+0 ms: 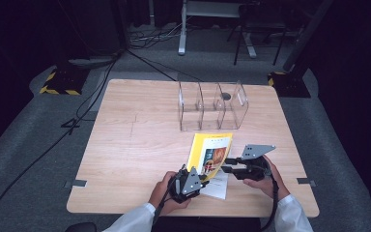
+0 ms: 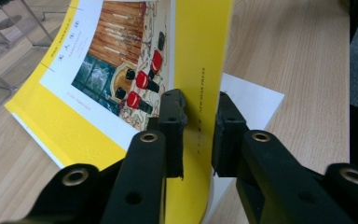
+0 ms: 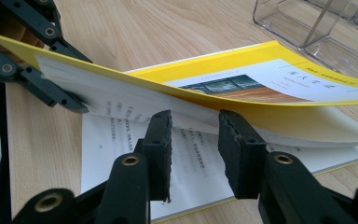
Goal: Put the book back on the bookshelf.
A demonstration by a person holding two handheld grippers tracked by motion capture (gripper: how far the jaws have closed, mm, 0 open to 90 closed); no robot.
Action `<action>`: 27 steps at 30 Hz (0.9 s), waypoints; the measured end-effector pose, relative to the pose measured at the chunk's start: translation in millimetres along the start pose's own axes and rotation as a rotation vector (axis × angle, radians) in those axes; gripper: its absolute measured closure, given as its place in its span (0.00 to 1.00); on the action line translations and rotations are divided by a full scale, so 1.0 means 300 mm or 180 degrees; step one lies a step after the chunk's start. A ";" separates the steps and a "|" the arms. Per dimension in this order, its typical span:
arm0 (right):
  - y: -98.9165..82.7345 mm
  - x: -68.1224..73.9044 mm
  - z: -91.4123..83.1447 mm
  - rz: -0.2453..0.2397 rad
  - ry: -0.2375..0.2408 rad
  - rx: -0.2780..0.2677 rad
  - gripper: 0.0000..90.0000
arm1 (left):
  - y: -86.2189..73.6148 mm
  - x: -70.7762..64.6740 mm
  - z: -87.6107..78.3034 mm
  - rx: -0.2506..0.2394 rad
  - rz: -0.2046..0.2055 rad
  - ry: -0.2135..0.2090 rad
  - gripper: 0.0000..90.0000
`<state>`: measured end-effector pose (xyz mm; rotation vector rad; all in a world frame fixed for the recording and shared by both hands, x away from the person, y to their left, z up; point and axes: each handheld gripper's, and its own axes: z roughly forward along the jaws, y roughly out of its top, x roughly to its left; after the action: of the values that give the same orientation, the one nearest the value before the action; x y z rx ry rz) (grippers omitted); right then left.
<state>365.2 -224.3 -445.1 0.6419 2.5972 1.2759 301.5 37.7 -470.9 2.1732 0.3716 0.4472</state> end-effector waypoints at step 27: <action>-0.033 -0.032 0.091 0.0335 -0.1159 0.0126 0.24 | -0.032 0.079 -0.057 -0.0088 -0.0145 -0.0236 0.88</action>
<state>380.1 -214.6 -469.8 0.9323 2.3200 1.0226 314.2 65.1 -464.7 2.1434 0.3710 0.3437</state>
